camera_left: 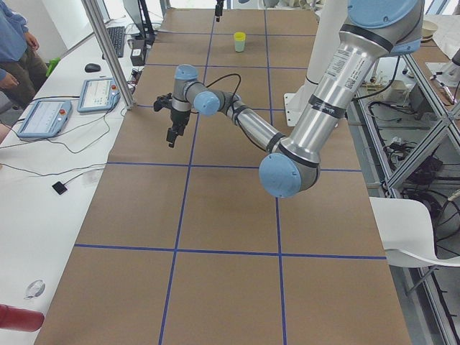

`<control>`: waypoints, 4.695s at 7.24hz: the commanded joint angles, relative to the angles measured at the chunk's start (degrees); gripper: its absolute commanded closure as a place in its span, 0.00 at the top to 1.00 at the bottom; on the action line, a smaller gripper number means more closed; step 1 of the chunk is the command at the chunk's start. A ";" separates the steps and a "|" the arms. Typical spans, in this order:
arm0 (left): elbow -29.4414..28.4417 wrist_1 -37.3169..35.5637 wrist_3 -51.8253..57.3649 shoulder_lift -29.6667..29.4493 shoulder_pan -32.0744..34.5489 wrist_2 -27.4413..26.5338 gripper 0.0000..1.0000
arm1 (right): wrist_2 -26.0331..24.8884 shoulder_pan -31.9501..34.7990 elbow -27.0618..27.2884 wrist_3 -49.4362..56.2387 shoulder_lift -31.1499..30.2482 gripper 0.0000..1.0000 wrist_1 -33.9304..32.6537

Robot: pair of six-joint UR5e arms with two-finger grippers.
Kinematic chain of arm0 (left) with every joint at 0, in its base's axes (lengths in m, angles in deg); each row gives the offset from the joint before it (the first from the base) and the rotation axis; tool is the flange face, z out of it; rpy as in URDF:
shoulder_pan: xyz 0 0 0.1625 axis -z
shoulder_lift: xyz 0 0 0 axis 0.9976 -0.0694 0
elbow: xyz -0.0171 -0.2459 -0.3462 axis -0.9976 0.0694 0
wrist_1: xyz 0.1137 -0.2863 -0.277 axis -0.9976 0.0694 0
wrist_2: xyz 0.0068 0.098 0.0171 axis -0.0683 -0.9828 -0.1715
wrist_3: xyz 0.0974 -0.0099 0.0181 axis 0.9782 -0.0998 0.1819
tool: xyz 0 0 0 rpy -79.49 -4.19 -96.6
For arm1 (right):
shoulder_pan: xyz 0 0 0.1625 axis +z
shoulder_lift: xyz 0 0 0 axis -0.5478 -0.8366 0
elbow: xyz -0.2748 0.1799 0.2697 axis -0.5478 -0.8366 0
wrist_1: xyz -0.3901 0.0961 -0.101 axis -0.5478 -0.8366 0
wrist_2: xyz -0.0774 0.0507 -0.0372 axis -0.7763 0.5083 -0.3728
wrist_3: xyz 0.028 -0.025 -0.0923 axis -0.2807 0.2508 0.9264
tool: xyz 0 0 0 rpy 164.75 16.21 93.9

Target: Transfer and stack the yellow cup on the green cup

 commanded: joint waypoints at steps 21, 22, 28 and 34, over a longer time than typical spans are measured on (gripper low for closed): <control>8.14 -4.98 29.77 26.82 29.43 21.10 1.00 | 1.30 11.72 -8.62 25.09 -0.71 1.00 -5.67; 8.23 -5.27 29.77 26.72 29.43 21.19 1.00 | 1.13 11.72 -8.62 25.18 -0.62 1.00 -5.67; 7.97 -4.75 29.94 26.99 29.43 21.19 1.00 | 0.95 11.72 -8.80 25.18 -0.53 1.00 -5.67; 8.41 -4.74 30.03 27.51 29.52 21.28 1.00 | 0.86 11.72 -8.89 25.18 -0.71 1.00 -5.67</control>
